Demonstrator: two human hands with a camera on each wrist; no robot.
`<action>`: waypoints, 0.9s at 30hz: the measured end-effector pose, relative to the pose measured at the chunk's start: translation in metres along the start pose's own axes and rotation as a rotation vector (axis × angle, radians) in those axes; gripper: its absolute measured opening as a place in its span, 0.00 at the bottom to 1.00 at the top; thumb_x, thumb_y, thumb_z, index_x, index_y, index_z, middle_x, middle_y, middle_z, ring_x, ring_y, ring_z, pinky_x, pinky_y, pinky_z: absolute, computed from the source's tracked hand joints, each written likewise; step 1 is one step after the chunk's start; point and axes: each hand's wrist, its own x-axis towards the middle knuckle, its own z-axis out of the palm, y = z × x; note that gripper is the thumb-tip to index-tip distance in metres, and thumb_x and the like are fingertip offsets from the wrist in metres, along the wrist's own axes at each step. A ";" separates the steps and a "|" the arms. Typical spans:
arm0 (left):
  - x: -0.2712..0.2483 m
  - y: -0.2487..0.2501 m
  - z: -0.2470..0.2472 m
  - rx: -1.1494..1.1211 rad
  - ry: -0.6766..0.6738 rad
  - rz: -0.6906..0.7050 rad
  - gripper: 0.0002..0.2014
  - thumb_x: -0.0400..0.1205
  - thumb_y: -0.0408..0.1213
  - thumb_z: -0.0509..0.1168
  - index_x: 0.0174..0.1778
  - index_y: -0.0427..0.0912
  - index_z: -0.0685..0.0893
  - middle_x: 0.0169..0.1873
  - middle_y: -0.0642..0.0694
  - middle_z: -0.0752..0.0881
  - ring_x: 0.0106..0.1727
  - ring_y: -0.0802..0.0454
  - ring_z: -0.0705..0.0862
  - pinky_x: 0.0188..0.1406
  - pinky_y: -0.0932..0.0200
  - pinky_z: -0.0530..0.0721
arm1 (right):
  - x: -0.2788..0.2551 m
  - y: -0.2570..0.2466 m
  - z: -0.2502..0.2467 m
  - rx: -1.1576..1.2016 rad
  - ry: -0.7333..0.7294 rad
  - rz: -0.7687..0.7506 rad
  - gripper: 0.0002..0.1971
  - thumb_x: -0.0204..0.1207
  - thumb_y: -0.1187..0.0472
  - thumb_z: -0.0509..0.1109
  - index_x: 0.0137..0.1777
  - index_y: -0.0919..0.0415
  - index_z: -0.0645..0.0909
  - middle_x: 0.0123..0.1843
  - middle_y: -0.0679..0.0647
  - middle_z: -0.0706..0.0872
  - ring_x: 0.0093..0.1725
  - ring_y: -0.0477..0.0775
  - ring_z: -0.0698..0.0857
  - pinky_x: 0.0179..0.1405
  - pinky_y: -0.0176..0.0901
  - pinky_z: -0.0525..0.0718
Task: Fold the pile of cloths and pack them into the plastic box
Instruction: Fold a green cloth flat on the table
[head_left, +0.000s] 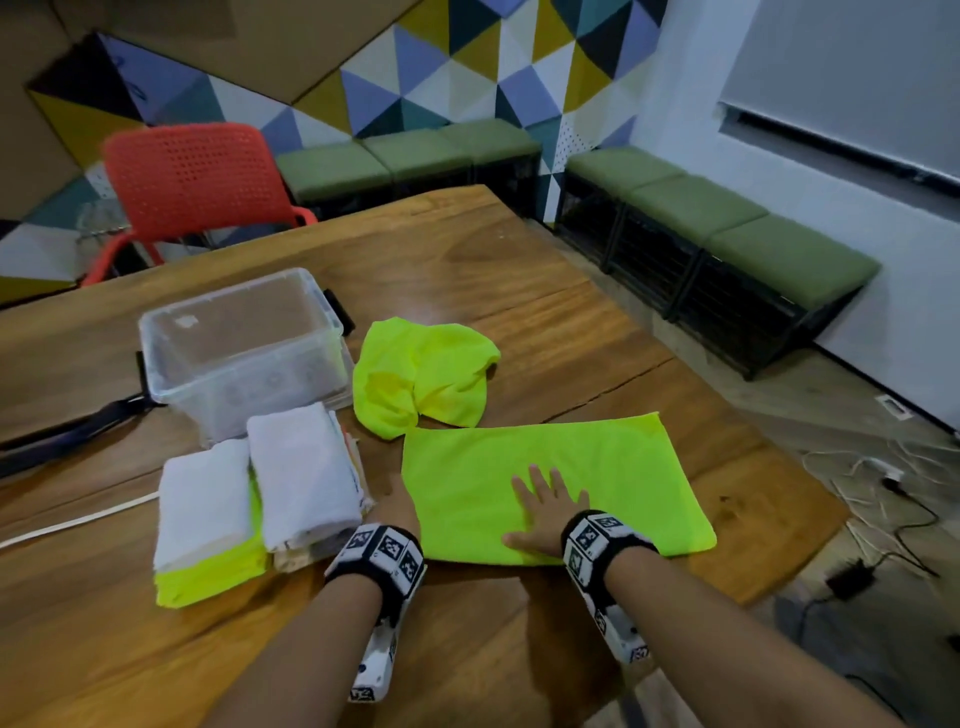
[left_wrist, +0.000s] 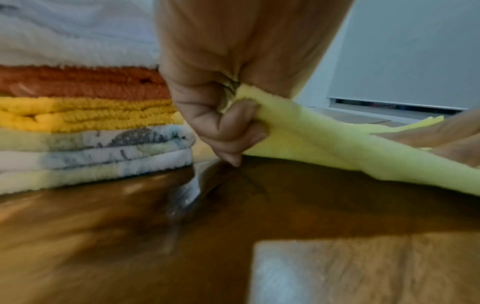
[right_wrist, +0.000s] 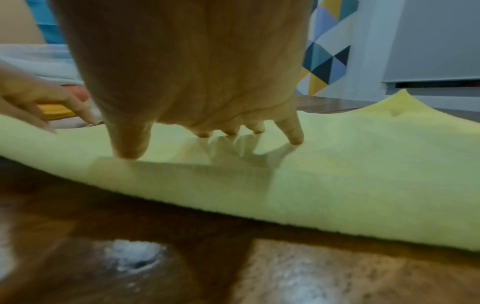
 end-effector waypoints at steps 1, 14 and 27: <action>-0.001 0.001 0.000 0.012 0.000 0.013 0.25 0.86 0.29 0.49 0.79 0.36 0.52 0.72 0.31 0.71 0.70 0.36 0.75 0.69 0.46 0.73 | -0.002 -0.003 0.001 0.004 0.015 0.002 0.41 0.79 0.34 0.53 0.83 0.48 0.35 0.83 0.51 0.30 0.83 0.61 0.35 0.78 0.70 0.46; 0.012 0.056 0.051 0.394 0.115 0.439 0.29 0.89 0.46 0.44 0.82 0.49 0.36 0.82 0.46 0.36 0.83 0.41 0.34 0.81 0.41 0.41 | -0.002 0.005 -0.002 0.002 0.219 0.088 0.34 0.86 0.46 0.47 0.82 0.56 0.33 0.83 0.58 0.30 0.83 0.62 0.34 0.81 0.58 0.40; 0.071 0.025 0.062 0.306 0.111 0.436 0.31 0.83 0.63 0.33 0.80 0.52 0.54 0.70 0.42 0.77 0.71 0.37 0.66 0.80 0.49 0.35 | 0.046 0.122 -0.001 -0.023 0.193 0.147 0.43 0.69 0.26 0.18 0.80 0.52 0.26 0.81 0.57 0.51 0.82 0.58 0.32 0.77 0.48 0.54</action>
